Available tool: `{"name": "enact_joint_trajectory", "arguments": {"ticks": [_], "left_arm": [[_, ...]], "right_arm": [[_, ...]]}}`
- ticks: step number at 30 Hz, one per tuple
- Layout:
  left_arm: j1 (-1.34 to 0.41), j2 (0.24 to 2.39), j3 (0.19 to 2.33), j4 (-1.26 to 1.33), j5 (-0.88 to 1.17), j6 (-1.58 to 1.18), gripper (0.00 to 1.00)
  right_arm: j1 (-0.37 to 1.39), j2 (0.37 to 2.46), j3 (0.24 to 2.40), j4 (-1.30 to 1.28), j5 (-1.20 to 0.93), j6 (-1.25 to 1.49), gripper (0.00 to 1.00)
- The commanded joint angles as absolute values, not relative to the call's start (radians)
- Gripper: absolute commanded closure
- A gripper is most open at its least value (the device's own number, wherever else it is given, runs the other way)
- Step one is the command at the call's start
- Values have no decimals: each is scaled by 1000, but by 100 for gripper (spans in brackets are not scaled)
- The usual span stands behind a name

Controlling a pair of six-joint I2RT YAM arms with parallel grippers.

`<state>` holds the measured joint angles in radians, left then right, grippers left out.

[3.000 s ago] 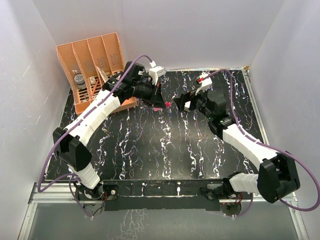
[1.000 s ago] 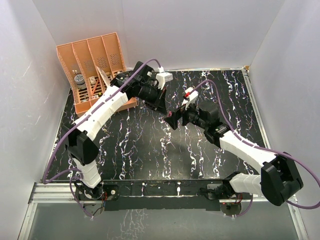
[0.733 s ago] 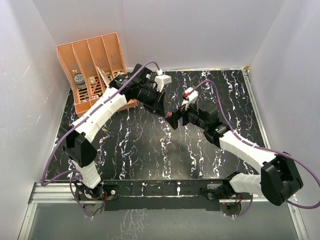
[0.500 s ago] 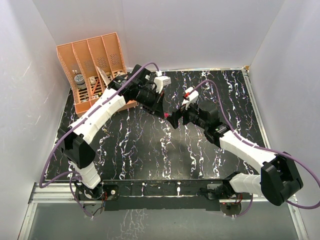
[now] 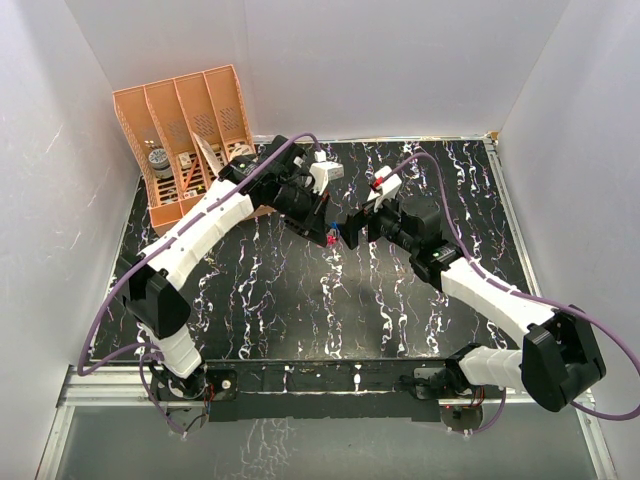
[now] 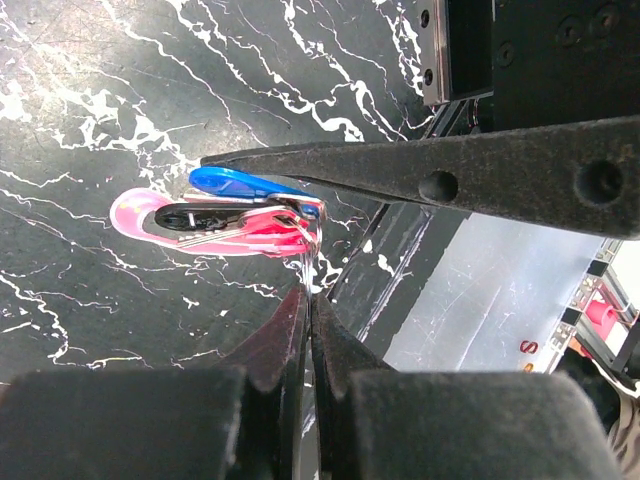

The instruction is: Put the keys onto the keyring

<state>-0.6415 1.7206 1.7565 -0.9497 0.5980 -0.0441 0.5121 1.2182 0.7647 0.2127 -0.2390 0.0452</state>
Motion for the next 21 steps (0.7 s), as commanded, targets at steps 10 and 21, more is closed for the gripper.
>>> {"name": "enact_joint_trajectory", "arguments": {"ticks": [10, 21], "left_arm": [[-649, 1779, 1887, -1086, 543, 6, 100], [-651, 1921, 2110, -1213, 514, 59, 100]], "right_arm": [[502, 1122, 866, 187, -78, 51, 2], [500, 1062, 900, 128, -190, 25, 6]]}}
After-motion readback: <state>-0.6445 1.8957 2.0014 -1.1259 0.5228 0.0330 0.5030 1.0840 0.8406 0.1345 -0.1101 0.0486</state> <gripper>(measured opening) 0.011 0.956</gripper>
